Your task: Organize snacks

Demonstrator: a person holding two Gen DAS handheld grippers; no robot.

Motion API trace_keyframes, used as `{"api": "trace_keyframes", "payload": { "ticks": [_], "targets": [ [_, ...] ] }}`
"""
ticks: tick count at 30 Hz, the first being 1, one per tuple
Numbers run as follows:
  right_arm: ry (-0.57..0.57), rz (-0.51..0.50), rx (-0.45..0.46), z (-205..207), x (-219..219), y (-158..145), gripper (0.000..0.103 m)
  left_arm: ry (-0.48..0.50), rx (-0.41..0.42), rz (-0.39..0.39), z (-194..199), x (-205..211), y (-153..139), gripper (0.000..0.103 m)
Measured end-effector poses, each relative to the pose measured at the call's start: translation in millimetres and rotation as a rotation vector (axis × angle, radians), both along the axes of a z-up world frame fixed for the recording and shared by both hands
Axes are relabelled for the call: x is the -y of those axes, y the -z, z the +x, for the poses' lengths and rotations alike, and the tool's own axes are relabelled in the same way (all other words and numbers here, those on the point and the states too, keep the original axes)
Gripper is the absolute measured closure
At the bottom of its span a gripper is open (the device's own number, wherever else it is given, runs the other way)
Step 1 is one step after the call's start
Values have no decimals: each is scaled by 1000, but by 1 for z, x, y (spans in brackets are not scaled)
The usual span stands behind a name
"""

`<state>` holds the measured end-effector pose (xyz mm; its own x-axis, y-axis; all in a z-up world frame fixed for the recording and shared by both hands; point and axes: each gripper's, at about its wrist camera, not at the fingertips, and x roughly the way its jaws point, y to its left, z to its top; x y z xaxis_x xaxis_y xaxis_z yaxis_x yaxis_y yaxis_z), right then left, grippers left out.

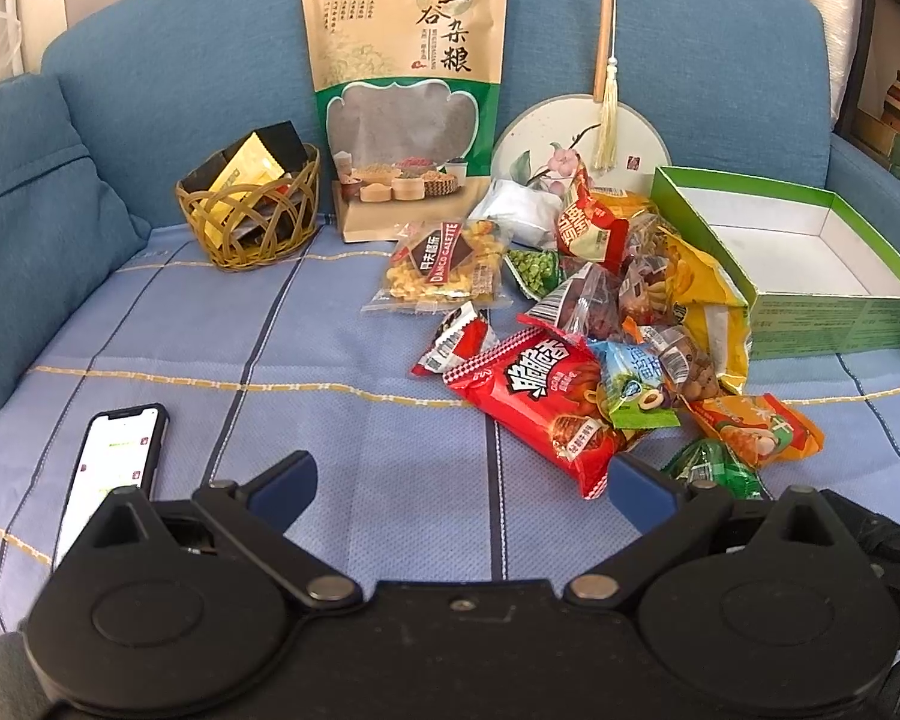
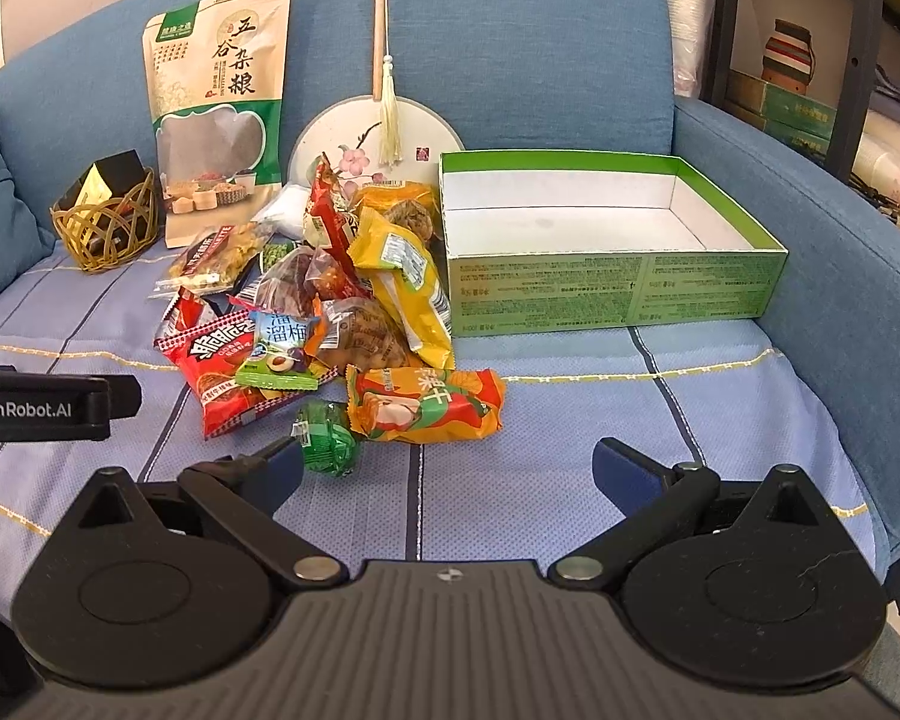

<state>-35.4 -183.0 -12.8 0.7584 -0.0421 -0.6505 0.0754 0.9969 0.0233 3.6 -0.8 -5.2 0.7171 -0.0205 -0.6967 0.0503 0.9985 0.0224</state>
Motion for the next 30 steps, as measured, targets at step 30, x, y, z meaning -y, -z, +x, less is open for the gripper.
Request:
{"api": "trace_keyframes", "payload": {
  "ticks": [30],
  "targets": [
    [-25,19,81,-2,4,5,0,4,-16,-21,6,1,5,0]
  ]
}}
